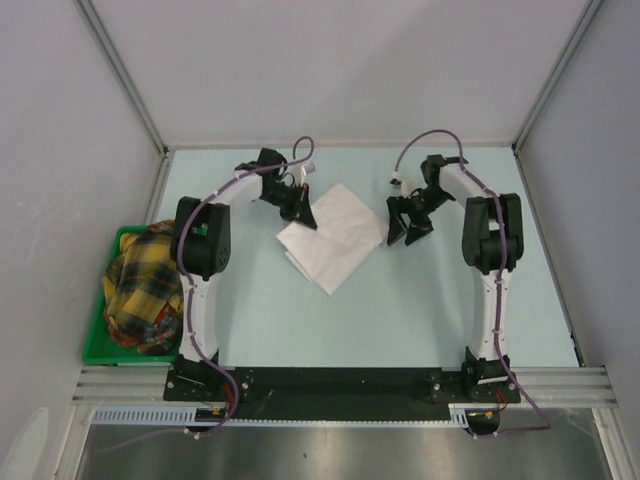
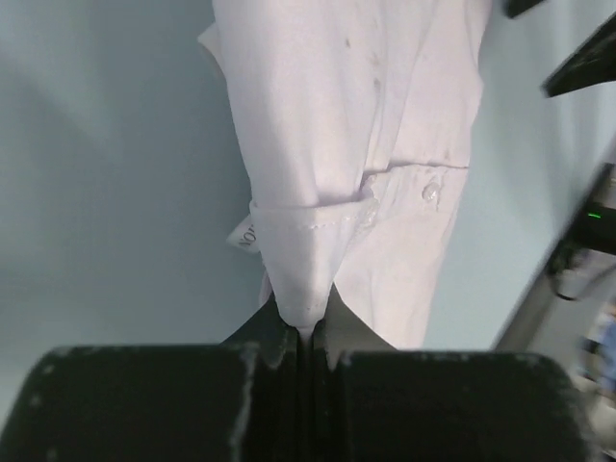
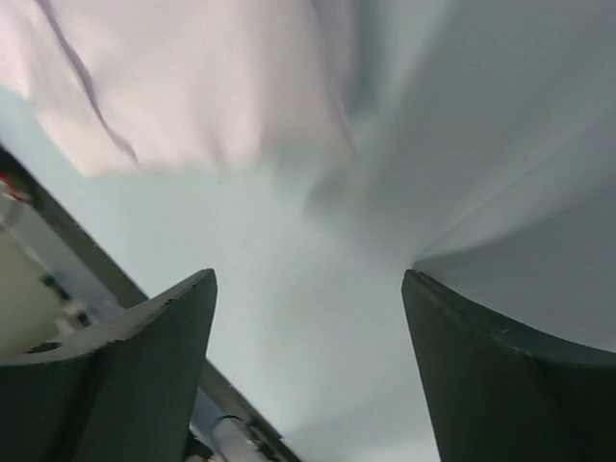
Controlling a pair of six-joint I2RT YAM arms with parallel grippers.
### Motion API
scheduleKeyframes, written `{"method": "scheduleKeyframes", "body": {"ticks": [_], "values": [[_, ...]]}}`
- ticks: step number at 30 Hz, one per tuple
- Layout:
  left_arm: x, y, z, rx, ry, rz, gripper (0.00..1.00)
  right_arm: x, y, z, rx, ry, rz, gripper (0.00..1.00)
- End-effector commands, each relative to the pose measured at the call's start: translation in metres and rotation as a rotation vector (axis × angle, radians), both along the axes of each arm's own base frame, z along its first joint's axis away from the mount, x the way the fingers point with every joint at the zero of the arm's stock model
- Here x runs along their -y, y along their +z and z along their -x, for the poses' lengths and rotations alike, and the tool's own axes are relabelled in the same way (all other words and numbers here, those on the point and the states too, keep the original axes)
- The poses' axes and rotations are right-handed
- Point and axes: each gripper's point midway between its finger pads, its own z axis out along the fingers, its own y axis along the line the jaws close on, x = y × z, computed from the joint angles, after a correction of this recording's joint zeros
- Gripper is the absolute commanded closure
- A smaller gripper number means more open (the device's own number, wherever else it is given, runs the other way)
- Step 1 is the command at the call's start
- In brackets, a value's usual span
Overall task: Fold and stack the long sleeve shirts
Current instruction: Fold the shirt
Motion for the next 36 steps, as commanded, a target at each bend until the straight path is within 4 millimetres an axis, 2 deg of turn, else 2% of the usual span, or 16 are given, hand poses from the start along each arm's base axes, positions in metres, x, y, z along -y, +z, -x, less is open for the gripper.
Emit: {"method": "scheduleKeyframes", "body": {"ticks": [1, 2, 4, 5, 9, 10, 12, 13, 18, 19, 23, 26, 28, 29, 34, 36], "values": [[-0.044, 0.092, -0.032, 0.355, -0.061, -0.242, 1.0, 0.037, 0.042, -0.029, 0.021, -0.37, -0.244, 0.12], [-0.053, 0.116, -0.05, 0.48, -0.069, -0.329, 1.0, 0.035, 0.051, -0.023, 0.028, -0.413, -0.316, 0.11], [-0.057, 0.134, -0.051, 0.535, -0.104, -0.418, 1.0, 0.039, 0.066, -0.018, -0.027, -0.528, -0.401, 0.08], [-0.067, 0.159, -0.065, 0.647, -0.102, -0.513, 1.0, 0.039, 0.07, -0.013, 0.002, -0.547, -0.434, 0.07], [-0.064, 0.174, -0.064, 0.8, -0.218, -0.759, 1.0, 0.031, 0.081, 0.002, -0.111, -0.706, -0.549, 0.03], [-0.05, 0.174, -0.058, 0.824, -0.244, -0.784, 1.0, 0.03, 0.085, -0.003, -0.073, -0.7, -0.591, 0.02], [-0.043, 0.158, -0.053, 0.815, -0.256, -0.856, 1.0, 0.027, 0.075, 0.01, -0.121, -0.751, -0.609, 0.0], [-0.024, 0.147, -0.041, 0.804, -0.275, -0.858, 1.0, 0.026, 0.079, 0.004, -0.104, -0.782, -0.646, 0.0], [0.032, 0.049, 0.007, 0.692, -0.299, -0.834, 1.0, 0.025, 0.045, 0.016, -0.168, -0.877, -0.667, 0.0], [0.049, 0.023, 0.03, 0.655, -0.326, -0.828, 1.0, 0.025, 0.044, 0.015, -0.164, -0.887, -0.682, 0.0], [0.108, 0.0, 0.072, 0.605, -0.361, -0.739, 0.99, 0.03, 0.026, 0.029, -0.216, -0.933, -0.665, 0.0], [0.142, 0.011, 0.095, 0.591, -0.368, -0.619, 0.78, 0.041, 0.024, 0.042, -0.224, -0.962, -0.638, 0.0], [0.157, 0.02, 0.109, 0.56, -0.381, -0.552, 0.73, 0.048, 0.025, 0.054, -0.247, -0.99, -0.618, 0.0], [0.164, 0.023, 0.12, 0.521, -0.405, -0.492, 0.63, 0.049, 0.023, 0.061, -0.242, -0.989, -0.603, 0.0], [0.179, 0.075, 0.151, 0.476, -0.454, -0.282, 0.15, 0.047, 0.024, 0.08, -0.265, -1.017, -0.597, 0.0], [0.173, 0.105, 0.161, 0.463, -0.479, -0.185, 0.13, 0.046, 0.025, 0.082, -0.254, -1.017, -0.597, 0.0]]}}
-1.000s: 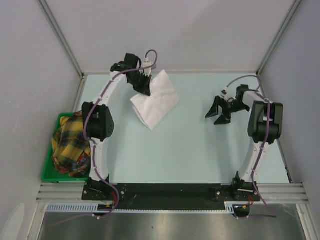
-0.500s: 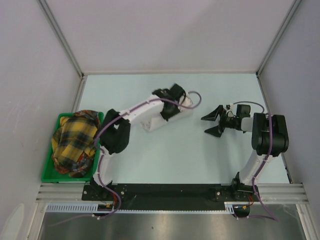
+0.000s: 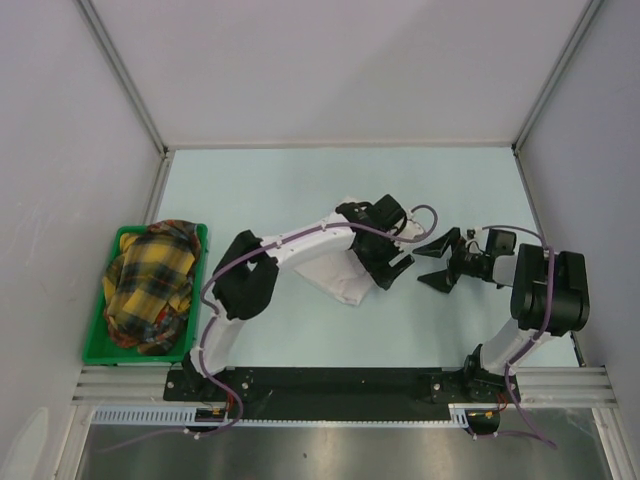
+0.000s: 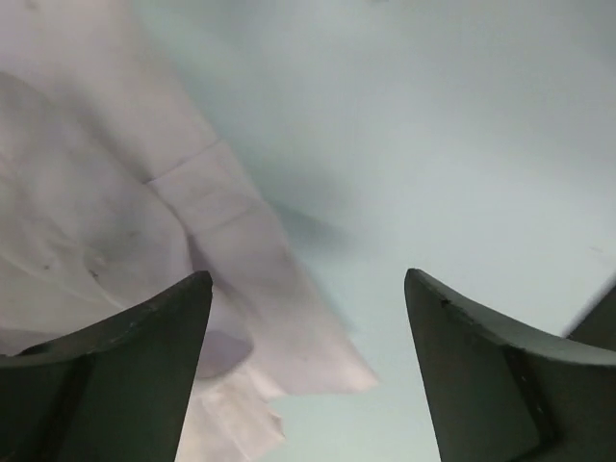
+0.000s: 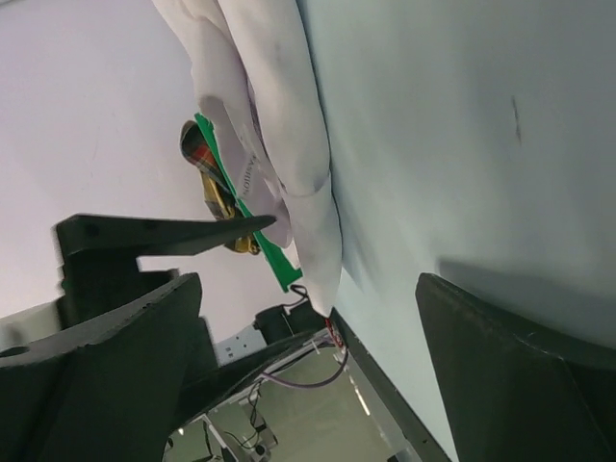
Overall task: Fold and stack the long sleeve shirts
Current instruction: Fold the shirt
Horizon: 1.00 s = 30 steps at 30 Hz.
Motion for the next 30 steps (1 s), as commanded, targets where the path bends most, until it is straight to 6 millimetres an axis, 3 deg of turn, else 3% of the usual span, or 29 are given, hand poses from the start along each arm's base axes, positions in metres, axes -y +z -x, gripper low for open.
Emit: {"method": "scheduleKeyframes", "body": {"ticks": [1, 3, 4, 5, 6, 8, 10, 13, 14, 18, 22, 23, 26, 30], "values": [[0.007, 0.095, 0.026, -0.098, -0.059, 0.292, 0.14, -0.006, 0.004, 0.009, 0.008, 0.005, 0.013, 0.0], [-0.013, 0.119, 0.017, -0.095, -0.031, 0.373, 0.21, -0.011, 0.005, 0.003, 0.035, -0.004, 0.025, 0.0], [-0.027, 0.11, 0.014, -0.089, -0.017, 0.353, 0.25, -0.015, 0.007, -0.001, 0.054, -0.006, 0.027, 0.0], [-0.036, 0.11, 0.005, -0.052, -0.008, 0.35, 0.35, -0.025, 0.009, -0.002, 0.064, 0.011, 0.026, 0.01], [-0.052, 0.11, -0.01, 0.044, -0.009, 0.313, 0.4, -0.028, 0.01, -0.01, 0.105, 0.001, 0.037, 0.05], [-0.063, 0.099, -0.017, 0.117, -0.053, 0.275, 0.49, -0.043, 0.009, -0.012, 0.086, 0.014, 0.006, 0.12], [-0.068, 0.095, -0.017, 0.199, -0.17, 0.269, 0.49, -0.052, 0.005, -0.022, 0.104, 0.017, 0.003, 0.2], [-0.062, 0.094, -0.019, 0.284, -0.295, 0.276, 0.4, -0.058, -0.004, -0.036, 0.119, 0.016, 0.019, 0.32], [-0.059, 0.089, -0.018, 0.28, -0.324, 0.275, 0.38, -0.066, -0.008, -0.036, 0.129, 0.041, 0.032, 0.41], [-0.041, 0.078, -0.012, 0.338, -0.424, 0.301, 0.36, -0.069, -0.025, -0.047, 0.132, 0.043, 0.07, 0.49], [-0.029, 0.052, -0.01, 0.391, -0.479, 0.255, 0.35, -0.069, -0.034, -0.053, 0.145, 0.046, 0.09, 0.57], [-0.028, 0.043, -0.011, 0.392, -0.477, 0.236, 0.35, -0.069, -0.035, -0.054, 0.149, 0.046, 0.102, 0.63], [-0.022, 0.027, -0.015, 0.402, -0.459, 0.198, 0.39, -0.067, -0.041, -0.048, 0.141, 0.07, 0.132, 0.77], [-0.021, 0.009, -0.027, 0.436, -0.424, 0.15, 0.44, -0.065, -0.048, -0.036, 0.136, 0.116, 0.166, 0.81]]}}
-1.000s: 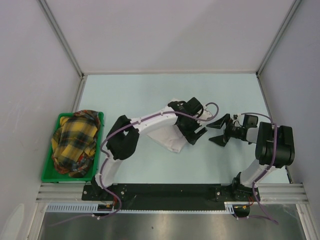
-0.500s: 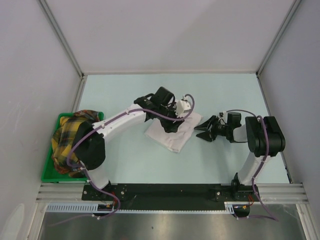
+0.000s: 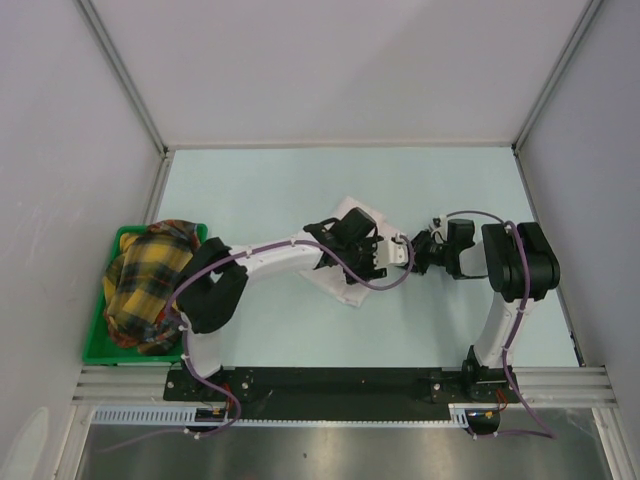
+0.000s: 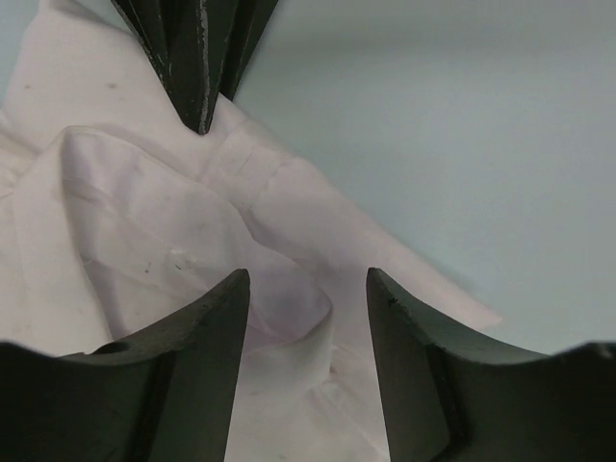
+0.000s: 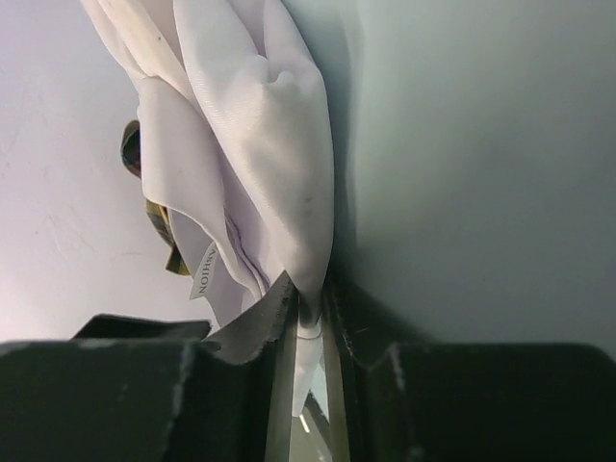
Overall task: Fold and stack the long sleeve shirts
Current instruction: Fold the shirt
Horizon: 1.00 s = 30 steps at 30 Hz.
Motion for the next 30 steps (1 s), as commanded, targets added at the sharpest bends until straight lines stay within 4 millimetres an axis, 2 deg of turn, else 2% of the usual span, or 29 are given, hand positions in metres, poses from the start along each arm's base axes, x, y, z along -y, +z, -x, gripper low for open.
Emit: {"method": "scheduleKeyframes", "body": {"ticks": [1, 6, 9, 10, 14, 18, 19, 20, 22, 23, 30], "values": [[0.006, -0.009, -0.026, 0.111, 0.04, -0.003, 0.46, 0.005, -0.01, 0.002, 0.059, 0.045, 0.093, 0.82], [0.006, -0.024, -0.033, 0.089, 0.107, -0.026, 0.6, 0.007, -0.015, 0.002, 0.069, 0.059, 0.107, 0.88], [0.005, -0.027, -0.031, 0.075, 0.115, -0.028, 0.73, 0.006, -0.015, 0.001, 0.072, 0.066, 0.103, 0.88], [0.006, -0.027, -0.027, 0.057, 0.104, -0.021, 0.86, 0.006, -0.015, 0.002, 0.069, 0.064, 0.098, 0.88], [0.015, -0.013, -0.004, -0.013, 0.05, 0.03, 1.0, 0.005, -0.01, 0.002, 0.089, 0.06, 0.076, 0.86], [0.026, -0.006, 0.017, -0.055, 0.017, 0.056, 1.0, 0.005, -0.005, 0.003, 0.077, 0.049, 0.031, 0.77], [0.027, -0.009, 0.02, -0.07, 0.015, 0.052, 1.0, 0.006, -0.004, 0.005, 0.075, 0.048, 0.024, 0.73], [0.028, -0.01, 0.022, -0.088, 0.02, 0.057, 1.0, 0.006, -0.001, 0.006, 0.076, 0.051, 0.016, 0.61], [0.029, -0.012, 0.022, -0.096, 0.027, 0.056, 1.0, 0.009, 0.002, 0.01, 0.066, 0.043, 0.004, 0.53], [0.028, -0.013, 0.022, -0.097, 0.028, 0.053, 1.0, 0.008, 0.009, 0.012, 0.076, 0.051, -0.003, 0.45], [0.03, -0.016, 0.02, -0.093, 0.022, 0.05, 1.0, 0.001, 0.022, 0.033, 0.077, 0.09, -0.036, 0.4]]}}
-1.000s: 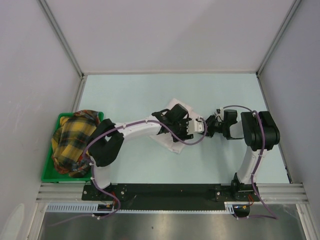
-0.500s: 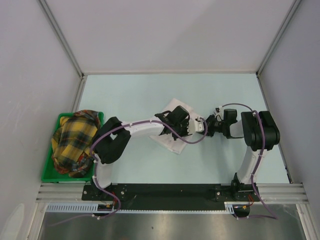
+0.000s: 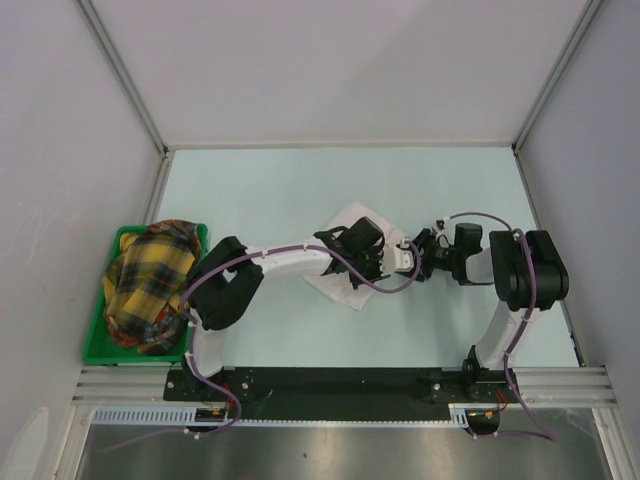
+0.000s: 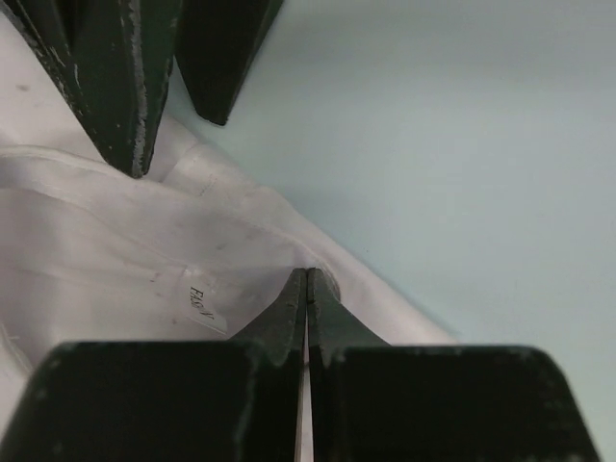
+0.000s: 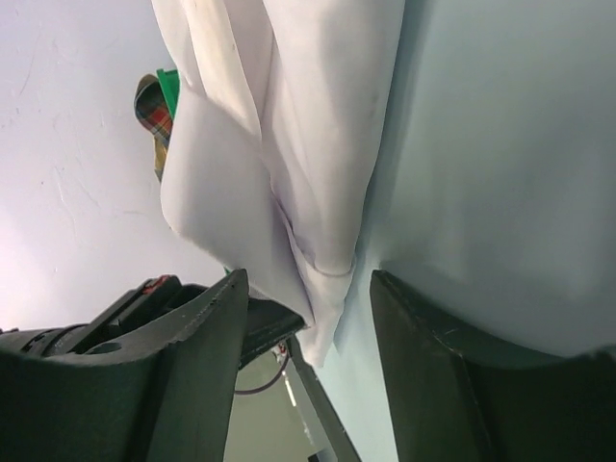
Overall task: Fold and stack the long sleeve shirts
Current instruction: Fold the shirt
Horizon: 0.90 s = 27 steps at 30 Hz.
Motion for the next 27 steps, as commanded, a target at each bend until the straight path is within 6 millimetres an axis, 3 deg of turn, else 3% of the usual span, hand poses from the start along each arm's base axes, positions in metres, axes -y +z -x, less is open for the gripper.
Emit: {"method": "scheduleKeyframes", "body": {"ticks": [1, 6, 9, 11, 14, 15, 16, 17, 18, 19, 20, 21, 22, 23, 24, 25, 27], "values": [[0.011, 0.019, 0.004, -0.017, -0.011, 0.059, 1.0, -0.003, 0.002, 0.014, -0.012, 0.014, 0.003, 0.39], [0.011, 0.02, 0.002, -0.031, -0.011, 0.067, 1.0, -0.006, 0.008, 0.017, 0.0, -0.003, -0.004, 0.38], [0.013, 0.021, 0.003, -0.035, -0.019, 0.074, 1.0, -0.012, 0.004, 0.01, -0.003, -0.022, 0.019, 0.32], [0.015, 0.021, 0.003, -0.044, -0.019, 0.078, 1.0, -0.018, 0.004, 0.002, 0.008, -0.026, 0.014, 0.34], [0.018, 0.026, 0.005, -0.054, -0.018, 0.095, 1.0, -0.028, -0.014, -0.001, -0.04, -0.032, 0.047, 0.46], [0.019, 0.03, 0.003, -0.056, -0.008, 0.101, 0.99, -0.031, -0.013, -0.006, -0.047, -0.034, 0.037, 0.54], [0.017, 0.04, 0.0, -0.065, 0.019, 0.121, 0.96, -0.033, -0.016, -0.006, -0.06, -0.034, 0.034, 0.7], [0.015, 0.047, -0.001, -0.083, 0.034, 0.138, 0.89, -0.033, -0.021, -0.007, -0.077, -0.041, 0.025, 0.78], [0.009, 0.054, -0.001, -0.109, 0.058, 0.145, 0.79, -0.032, -0.019, -0.01, -0.065, -0.038, 0.02, 0.85], [0.002, 0.077, -0.004, -0.119, 0.096, 0.189, 0.74, -0.03, -0.019, -0.007, -0.074, -0.013, 0.021, 0.98], [-0.014, 0.087, -0.017, -0.137, 0.153, 0.212, 0.66, -0.028, -0.02, -0.005, -0.089, 0.011, 0.035, 1.0], [-0.029, 0.105, -0.015, -0.155, 0.177, 0.252, 0.52, -0.024, -0.015, -0.014, -0.074, 0.03, 0.056, 1.0], [-0.052, 0.112, -0.032, -0.18, 0.268, 0.278, 0.48, -0.019, -0.024, 0.001, -0.096, 0.102, 0.1, 1.0], [-0.069, 0.109, -0.031, -0.215, 0.304, 0.275, 0.43, -0.009, -0.025, 0.001, -0.101, 0.114, 0.122, 1.0], [-0.083, 0.119, -0.035, -0.215, 0.338, 0.294, 0.41, -0.003, -0.025, 0.001, -0.091, 0.153, 0.145, 1.0], [-0.106, 0.118, -0.051, -0.221, 0.413, 0.293, 0.4, 0.004, -0.022, 0.005, -0.087, 0.239, 0.193, 1.0], [-0.13, 0.108, -0.054, -0.266, 0.478, 0.265, 0.39, 0.017, -0.029, 0.004, -0.097, 0.319, 0.231, 1.0]]}}
